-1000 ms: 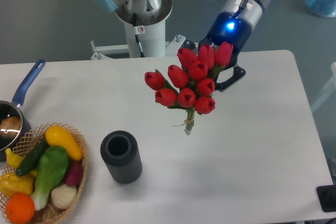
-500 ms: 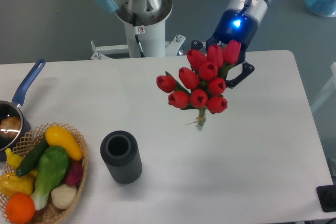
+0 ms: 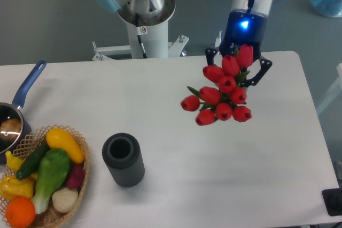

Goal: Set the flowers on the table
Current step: 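Carry the red tulip bouquet in the gripper, swinging it upright over the table, then lower the held tulip bouquet toward the table beside the black vase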

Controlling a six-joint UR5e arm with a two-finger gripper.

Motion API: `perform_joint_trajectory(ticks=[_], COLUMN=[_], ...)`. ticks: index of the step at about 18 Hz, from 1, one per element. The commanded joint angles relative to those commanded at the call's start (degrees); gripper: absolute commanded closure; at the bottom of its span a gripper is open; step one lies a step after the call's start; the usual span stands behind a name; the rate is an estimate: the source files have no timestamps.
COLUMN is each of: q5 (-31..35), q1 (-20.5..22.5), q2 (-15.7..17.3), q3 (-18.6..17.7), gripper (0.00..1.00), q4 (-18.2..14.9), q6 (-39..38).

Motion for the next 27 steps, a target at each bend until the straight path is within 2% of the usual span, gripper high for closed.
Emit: perform_joint_trajectory(ticks=[4, 7, 9, 11, 15, 21, 27], q5=[10.47, 14.87, 17.33, 19.97, 22.26, 29.20, 29.12], q1=[-3.33, -5.97, -7.64, -8.88, -9.85, -12.30, -13.45], q2=[0.27, -1.40, -2.45, -3.60, -5.53, -10.10, -13.97], q3=[-0.09, -0.96, -1.14, -1.93, -3.16, -2.73, -2.46], gripper=[0.58, 0.58, 0.58, 0.58, 0.55, 0.55, 0.55], q4=[-2.37, -2.90, -5.61, -6.68, -6.77, -6.60, -6.25], q6=[0.18, 0.18, 0.18, 0.09, 0.09, 0.09, -0.26])
